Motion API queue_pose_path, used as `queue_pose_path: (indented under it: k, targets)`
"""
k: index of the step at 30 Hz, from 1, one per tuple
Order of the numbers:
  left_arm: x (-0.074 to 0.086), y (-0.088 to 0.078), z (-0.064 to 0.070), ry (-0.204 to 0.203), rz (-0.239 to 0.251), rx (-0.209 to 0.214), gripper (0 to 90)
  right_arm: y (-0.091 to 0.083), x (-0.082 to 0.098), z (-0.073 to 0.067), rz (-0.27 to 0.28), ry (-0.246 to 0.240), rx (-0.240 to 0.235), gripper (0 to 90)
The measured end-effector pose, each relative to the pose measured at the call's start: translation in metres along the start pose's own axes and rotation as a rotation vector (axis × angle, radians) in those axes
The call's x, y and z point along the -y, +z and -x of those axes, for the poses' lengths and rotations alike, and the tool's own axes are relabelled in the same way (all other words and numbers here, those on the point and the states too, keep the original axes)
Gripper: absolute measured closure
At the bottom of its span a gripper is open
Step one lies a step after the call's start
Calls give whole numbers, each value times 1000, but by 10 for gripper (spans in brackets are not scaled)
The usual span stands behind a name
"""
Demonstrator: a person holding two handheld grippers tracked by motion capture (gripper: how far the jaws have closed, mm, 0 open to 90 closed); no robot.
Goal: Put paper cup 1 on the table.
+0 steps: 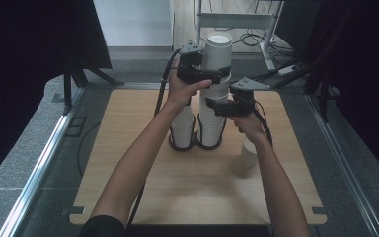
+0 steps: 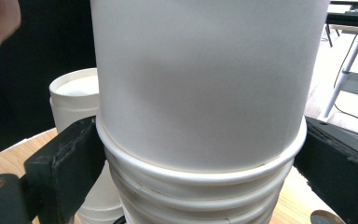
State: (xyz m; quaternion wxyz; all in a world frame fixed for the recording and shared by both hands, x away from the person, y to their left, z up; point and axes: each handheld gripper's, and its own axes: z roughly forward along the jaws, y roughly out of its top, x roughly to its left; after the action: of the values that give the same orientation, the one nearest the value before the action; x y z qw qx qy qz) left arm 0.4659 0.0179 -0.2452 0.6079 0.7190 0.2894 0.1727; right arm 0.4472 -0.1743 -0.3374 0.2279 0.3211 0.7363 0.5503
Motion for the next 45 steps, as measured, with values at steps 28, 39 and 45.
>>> queue_pose_path:
  k: [28, 39, 45]
  targets:
    - [-12, -97, 5, 36, 146, 12, 133, -9, 1, -3, 14, -9, 21, 70]
    - [39, -114, 17, 65, 85, 25, 133, -28, 10, -12, 28, -37, 8, 81]
    - [67, -115, 25, 99, 40, 20, 133, -43, 21, -25, 45, -66, -1, 97]
